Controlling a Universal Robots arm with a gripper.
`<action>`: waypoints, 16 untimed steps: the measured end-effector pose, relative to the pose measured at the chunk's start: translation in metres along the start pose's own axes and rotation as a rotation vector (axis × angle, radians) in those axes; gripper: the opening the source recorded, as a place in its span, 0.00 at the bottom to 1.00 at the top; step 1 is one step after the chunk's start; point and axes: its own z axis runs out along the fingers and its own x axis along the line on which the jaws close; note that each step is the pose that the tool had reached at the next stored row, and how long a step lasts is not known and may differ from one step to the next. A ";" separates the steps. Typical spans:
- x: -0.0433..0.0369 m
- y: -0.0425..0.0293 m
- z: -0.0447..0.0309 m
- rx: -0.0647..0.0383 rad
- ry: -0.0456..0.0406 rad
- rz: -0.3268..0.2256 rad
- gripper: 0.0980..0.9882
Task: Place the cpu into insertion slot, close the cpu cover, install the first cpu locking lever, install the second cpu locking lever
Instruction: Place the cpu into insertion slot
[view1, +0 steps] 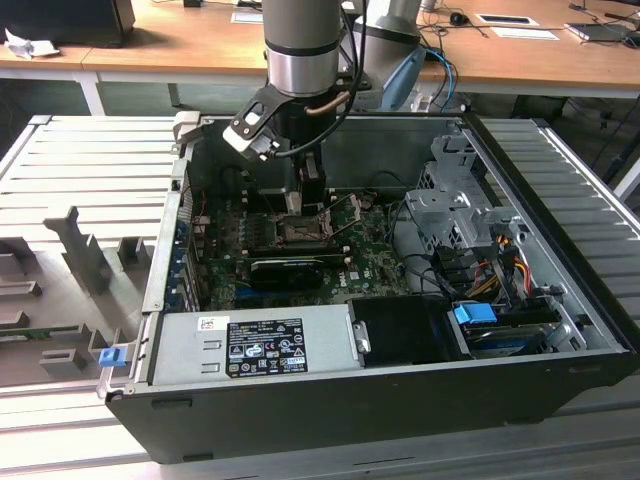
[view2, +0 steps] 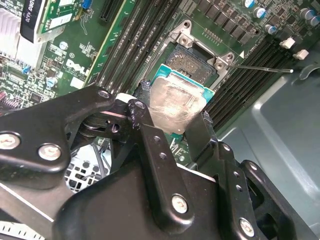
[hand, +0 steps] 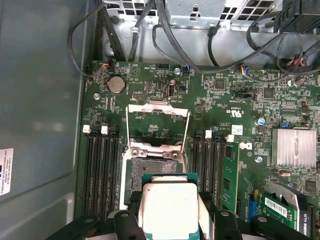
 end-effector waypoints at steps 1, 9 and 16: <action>0.0000 0.0000 0.0004 0.000 0.0000 0.000 0.48; -0.0001 -0.0003 0.0042 0.000 -0.0002 0.004 0.48; 0.0022 -0.0007 0.0108 0.001 -0.0007 0.012 0.48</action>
